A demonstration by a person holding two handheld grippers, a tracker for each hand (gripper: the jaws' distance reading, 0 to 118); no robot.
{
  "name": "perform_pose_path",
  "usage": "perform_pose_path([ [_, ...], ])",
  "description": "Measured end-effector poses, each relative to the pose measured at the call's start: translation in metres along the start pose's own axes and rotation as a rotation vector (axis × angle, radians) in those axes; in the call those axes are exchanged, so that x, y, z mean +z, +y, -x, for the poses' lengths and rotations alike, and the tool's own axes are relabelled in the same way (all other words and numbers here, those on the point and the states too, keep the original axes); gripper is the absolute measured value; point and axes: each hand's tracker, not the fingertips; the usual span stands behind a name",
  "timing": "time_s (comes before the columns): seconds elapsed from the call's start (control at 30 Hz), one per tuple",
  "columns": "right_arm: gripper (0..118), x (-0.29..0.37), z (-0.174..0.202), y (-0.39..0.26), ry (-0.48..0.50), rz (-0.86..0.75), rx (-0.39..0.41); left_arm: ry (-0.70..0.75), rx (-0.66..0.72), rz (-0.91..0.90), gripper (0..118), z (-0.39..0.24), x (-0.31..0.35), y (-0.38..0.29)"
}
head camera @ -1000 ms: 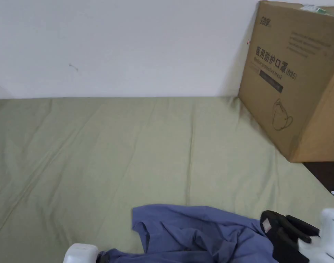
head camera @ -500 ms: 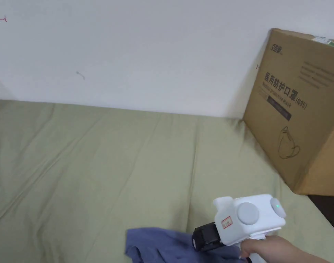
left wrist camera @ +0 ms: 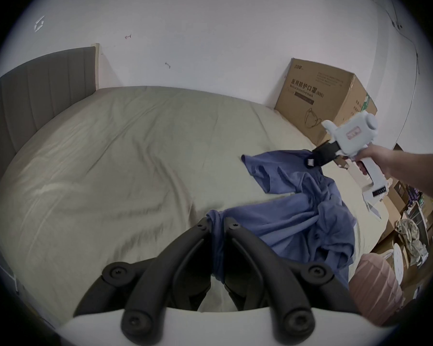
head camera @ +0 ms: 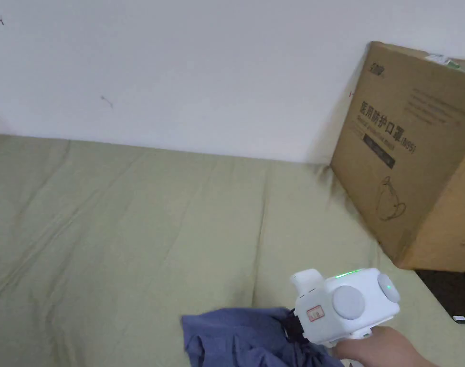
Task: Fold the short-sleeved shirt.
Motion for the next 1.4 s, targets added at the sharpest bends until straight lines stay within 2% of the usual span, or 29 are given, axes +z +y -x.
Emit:
perform_pose_path([
  [0.1,5,0.066,-0.008,-0.014,-0.047,-0.175,-0.056,0.013,-0.008,-0.060,7,0.000,0.018,0.022],
  [0.27,5,0.179,-0.033,-0.036,0.014,-0.357,-0.204,0.006,-0.013,-0.213,7,0.006,0.062,0.083],
  [0.4,5,0.246,-0.043,-0.045,0.047,-0.456,-0.265,-0.022,-0.116,-0.326,7,-0.001,0.096,0.143],
  [0.47,5,0.273,-0.041,-0.042,0.053,-0.511,-0.276,-0.002,-0.166,-0.378,7,-0.008,0.112,0.170],
  [0.67,5,0.343,-0.038,-0.022,0.036,-0.627,-0.258,-0.038,-0.144,-0.460,7,-0.020,0.144,0.249],
  [0.77,5,0.363,-0.036,0.008,-0.001,-0.683,-0.221,-0.020,-0.190,-0.481,7,-0.030,0.149,0.294],
  [0.87,5,0.378,-0.037,0.044,-0.028,-0.718,-0.224,0.005,-0.212,-0.497,7,-0.031,0.145,0.335],
  [1.0,5,0.395,-0.044,0.097,-0.096,-0.776,-0.241,0.015,-0.111,-0.496,7,-0.025,0.130,0.381],
  [1.13,5,0.399,-0.059,0.147,-0.146,-0.826,-0.306,0.055,-0.042,-0.488,7,-0.015,0.104,0.415],
  [1.3,5,0.394,-0.069,0.195,-0.166,-0.880,-0.338,0.071,-0.028,-0.503,7,-0.017,0.068,0.446],
  [1.4,5,0.385,-0.072,0.212,-0.219,-0.906,-0.311,0.096,-0.058,-0.536,7,-0.021,0.048,0.458],
])
